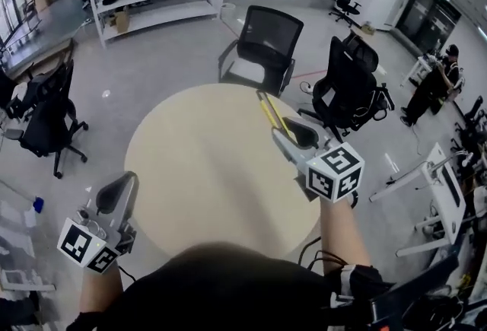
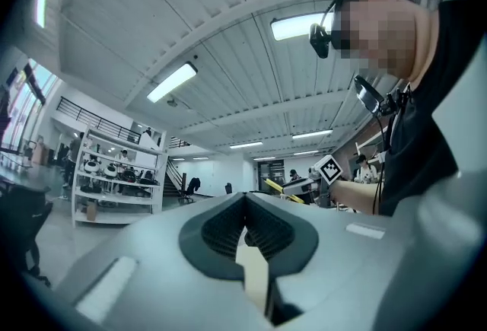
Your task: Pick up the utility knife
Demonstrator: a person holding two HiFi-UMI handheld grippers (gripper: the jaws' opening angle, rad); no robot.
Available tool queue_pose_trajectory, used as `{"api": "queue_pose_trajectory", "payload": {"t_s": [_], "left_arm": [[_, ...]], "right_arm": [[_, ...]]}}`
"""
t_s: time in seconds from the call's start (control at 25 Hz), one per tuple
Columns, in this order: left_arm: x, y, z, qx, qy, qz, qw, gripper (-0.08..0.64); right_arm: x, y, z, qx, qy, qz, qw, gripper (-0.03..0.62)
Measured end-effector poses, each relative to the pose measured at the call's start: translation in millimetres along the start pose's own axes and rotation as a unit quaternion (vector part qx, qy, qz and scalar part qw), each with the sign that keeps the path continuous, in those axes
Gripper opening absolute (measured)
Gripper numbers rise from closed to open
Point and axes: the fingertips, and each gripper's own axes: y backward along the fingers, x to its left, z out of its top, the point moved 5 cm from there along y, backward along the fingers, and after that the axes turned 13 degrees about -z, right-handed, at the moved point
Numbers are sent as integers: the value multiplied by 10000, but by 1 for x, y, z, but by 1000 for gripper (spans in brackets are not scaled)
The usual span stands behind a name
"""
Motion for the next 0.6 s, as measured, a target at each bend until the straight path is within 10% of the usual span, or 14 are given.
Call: {"api": "queue_pose_trajectory", "payload": {"t_s": [0.6], "left_arm": [[-171,-65,-11,99,188,20,9998,0]], "right_arm": [[-98,127,-56,-257,-463,558,9970,138]]}}
